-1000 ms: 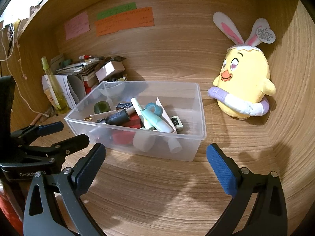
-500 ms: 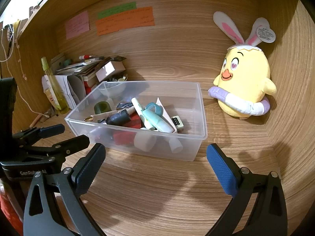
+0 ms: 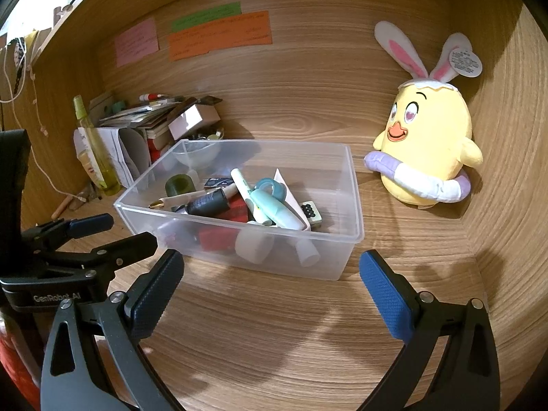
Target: Organize objects
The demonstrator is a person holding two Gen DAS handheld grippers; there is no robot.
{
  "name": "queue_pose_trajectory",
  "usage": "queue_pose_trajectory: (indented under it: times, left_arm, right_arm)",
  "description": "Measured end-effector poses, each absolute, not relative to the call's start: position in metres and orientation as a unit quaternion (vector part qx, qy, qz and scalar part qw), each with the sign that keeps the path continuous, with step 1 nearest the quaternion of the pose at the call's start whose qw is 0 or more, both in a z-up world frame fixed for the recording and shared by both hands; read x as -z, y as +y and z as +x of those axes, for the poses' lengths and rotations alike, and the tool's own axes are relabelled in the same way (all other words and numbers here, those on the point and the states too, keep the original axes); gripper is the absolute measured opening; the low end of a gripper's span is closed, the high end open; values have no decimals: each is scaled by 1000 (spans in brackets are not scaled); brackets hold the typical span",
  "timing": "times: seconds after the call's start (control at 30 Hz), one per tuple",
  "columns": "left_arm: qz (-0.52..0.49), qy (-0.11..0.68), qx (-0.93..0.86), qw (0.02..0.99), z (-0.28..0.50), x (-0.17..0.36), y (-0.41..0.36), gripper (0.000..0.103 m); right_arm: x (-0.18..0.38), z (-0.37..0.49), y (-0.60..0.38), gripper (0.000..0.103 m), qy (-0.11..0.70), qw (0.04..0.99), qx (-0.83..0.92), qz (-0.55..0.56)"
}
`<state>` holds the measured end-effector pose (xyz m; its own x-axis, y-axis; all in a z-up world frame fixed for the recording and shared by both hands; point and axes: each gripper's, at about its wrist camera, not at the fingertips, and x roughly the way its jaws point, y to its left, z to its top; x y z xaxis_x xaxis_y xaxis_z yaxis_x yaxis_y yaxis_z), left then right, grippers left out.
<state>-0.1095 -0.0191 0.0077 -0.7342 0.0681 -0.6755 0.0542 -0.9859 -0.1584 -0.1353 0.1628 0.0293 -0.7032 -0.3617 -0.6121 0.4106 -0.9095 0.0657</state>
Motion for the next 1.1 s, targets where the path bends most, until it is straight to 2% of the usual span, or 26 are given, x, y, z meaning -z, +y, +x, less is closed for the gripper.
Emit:
queue_pose_trajectory:
  times: [1.1]
  left_arm:
    - [-339,-71,-938,7,-101,-16,-13,94]
  right_arm:
    - [-31,-135,161,102,36,210,923,321]
